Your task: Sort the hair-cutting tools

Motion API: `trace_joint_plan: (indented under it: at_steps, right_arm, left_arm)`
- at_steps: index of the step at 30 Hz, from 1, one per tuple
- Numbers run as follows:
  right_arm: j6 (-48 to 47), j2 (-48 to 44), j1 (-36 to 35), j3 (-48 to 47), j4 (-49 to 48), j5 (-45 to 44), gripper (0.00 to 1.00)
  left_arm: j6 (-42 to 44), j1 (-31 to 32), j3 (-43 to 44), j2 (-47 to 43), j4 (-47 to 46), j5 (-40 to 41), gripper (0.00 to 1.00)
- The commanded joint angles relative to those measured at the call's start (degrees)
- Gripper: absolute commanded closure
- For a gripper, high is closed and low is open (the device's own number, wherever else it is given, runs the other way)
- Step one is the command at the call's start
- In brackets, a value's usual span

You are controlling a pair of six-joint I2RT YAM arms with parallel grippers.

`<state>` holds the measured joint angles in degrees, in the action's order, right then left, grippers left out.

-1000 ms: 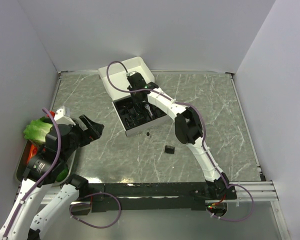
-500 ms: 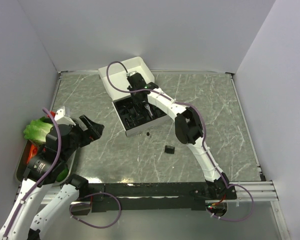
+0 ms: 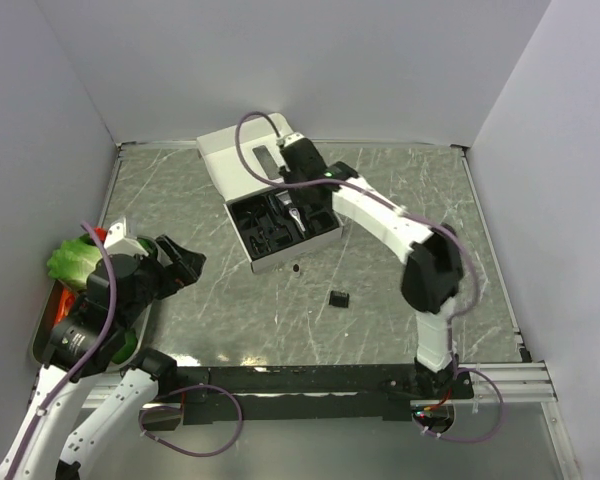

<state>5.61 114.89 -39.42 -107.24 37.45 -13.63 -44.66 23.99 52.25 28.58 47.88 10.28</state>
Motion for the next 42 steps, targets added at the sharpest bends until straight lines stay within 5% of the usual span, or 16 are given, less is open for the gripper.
trace_joint_plan:
  at_steps: [1, 5, 10, 12, 13, 23, 31, 38, 42]
  right_arm:
    - [0.5, -12.9, -0.5, 12.6, -0.4, -3.5, 0.63]
    - [4.5, -23.8, -0.6, 32.3, -4.1, -4.3, 0.47]
    - [14.7, -33.8, -0.9, 44.6, -5.7, -5.1, 0.34]
    - [18.4, -37.5, -2.0, 49.4, -7.4, -6.8, 0.22]
    - [19.6, -38.9, -2.2, 50.8, -8.0, -7.2, 0.03]
    - [29.5, -51.5, -2.3, 67.0, -19.5, 0.1, 0.00]
    - [25.3, -44.1, -1.5, 53.4, -9.2, -13.7, 0.00]
    - [23.7, -30.3, 3.7, 40.5, -7.5, -12.6, 0.00]
    - [25.9, -22.9, 12.5, 34.2, -8.4, -6.8, 0.01]
  left_arm:
    - [1.2, 0.1, 2.7, -1.3, -0.1, -1.4, 0.03]
    - [2.6, 0.1, 2.7, -2.2, 0.3, -2.4, 0.03]
    - [3.7, 0.1, 1.9, -3.3, -0.7, -4.2, 0.03]
    - [4.2, 0.1, 1.6, -3.6, -1.2, -4.7, 0.03]
    - [4.4, 0.1, 1.5, -3.7, -1.5, -5.2, 0.03]
    - [6.0, 0.1, 0.0, -3.9, -3.4, -7.3, 0.03]
    - [4.9, 0.1, -2.0, -4.6, -4.5, -8.9, 0.03]
    - [4.2, 0.1, -2.5, -4.9, -3.1, -7.2, 0.03]
    - [3.0, 0.1, -3.3, -4.8, -3.1, -7.4, 0.03]
